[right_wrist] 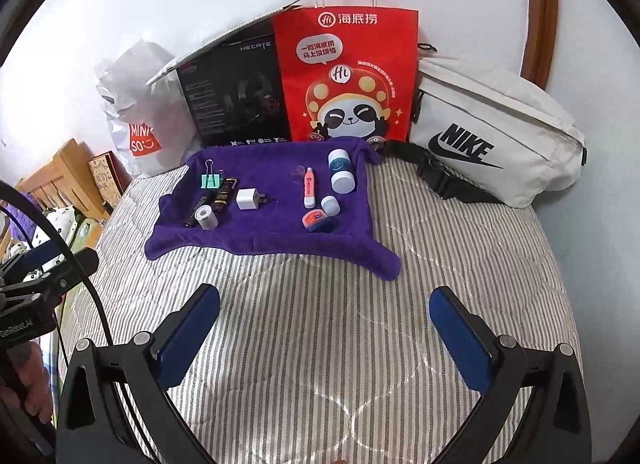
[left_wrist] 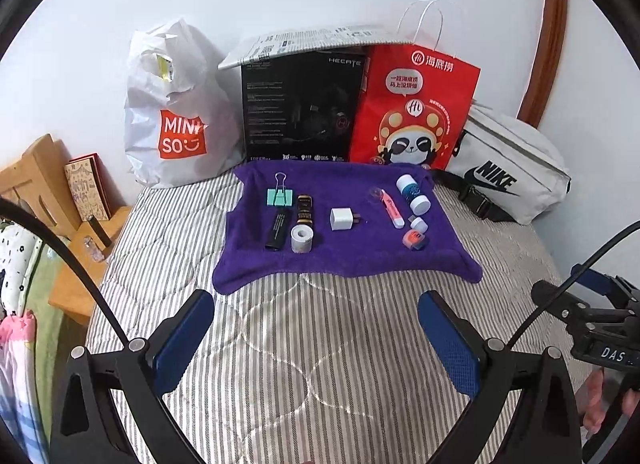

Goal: Organize rigid objects

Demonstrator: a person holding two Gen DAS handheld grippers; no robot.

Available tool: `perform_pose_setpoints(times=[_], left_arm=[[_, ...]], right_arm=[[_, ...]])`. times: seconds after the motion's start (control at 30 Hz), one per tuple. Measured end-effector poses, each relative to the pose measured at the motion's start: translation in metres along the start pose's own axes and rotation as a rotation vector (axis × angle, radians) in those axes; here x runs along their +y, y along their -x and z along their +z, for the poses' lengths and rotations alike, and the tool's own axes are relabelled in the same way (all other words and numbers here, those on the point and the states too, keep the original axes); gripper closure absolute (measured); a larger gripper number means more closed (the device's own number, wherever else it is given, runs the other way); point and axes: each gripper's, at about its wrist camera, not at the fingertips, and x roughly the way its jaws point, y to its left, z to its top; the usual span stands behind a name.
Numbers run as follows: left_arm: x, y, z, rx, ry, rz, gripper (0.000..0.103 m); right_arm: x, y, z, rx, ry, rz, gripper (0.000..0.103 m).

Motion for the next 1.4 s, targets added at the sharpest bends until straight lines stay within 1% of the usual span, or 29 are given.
perform_pose_setpoints(times=[0.83,1.4], left_arm=[[-0.0001,0.0012,-0.0017,0.008,-0.014,0.016,0.0],[-0.0033,-0.001,-0.0024,0.019,-0.029,0.024,0.0]], right_arm=[[0.0009,0.0092,-0.0003,-0.019,-0.004,0.002,0.0],[0.0002,0.008,0.0002,-0.01,-0.004,0.0,0.0]])
